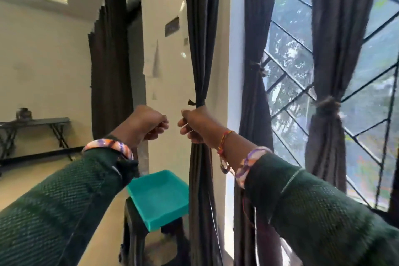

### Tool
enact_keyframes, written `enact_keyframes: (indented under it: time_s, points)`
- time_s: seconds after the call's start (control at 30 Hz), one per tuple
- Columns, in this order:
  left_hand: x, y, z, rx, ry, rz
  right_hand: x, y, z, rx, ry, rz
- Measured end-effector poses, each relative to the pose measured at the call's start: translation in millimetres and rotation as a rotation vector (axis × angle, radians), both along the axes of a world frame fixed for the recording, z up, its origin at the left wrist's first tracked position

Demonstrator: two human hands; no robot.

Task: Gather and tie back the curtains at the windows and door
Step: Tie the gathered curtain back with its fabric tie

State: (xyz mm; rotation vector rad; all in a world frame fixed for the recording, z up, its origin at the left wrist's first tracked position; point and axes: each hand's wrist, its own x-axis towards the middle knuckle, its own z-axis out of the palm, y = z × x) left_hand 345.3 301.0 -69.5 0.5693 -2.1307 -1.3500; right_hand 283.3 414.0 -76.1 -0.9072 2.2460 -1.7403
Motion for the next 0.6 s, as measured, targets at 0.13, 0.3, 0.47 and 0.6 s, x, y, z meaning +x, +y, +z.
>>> enact_keyframes:
  time_s: [0.13,0.3,0.47,0.6]
  points:
    - [-56.1,-52.9,13.7,-0.022,0.017,0.007,-62.4,-60.8,13.1,-0.035,0.005,-0.013]
    - [-131.1,-135.8,26.8,0.006,0.037,0.032,-140.1,-145.9,24.2,-0.08,0.003,-0.016]
    - [-185.2,-226.6,26.6,0.039,0.054,0.062,-197.4,-232.0,24.1,-0.056,-0.005,-0.002]
    - [-217.8,-302.1,26.3,0.048,0.045,0.085,-229.6,-307.5,22.0,-0.047,0.008,-0.002]
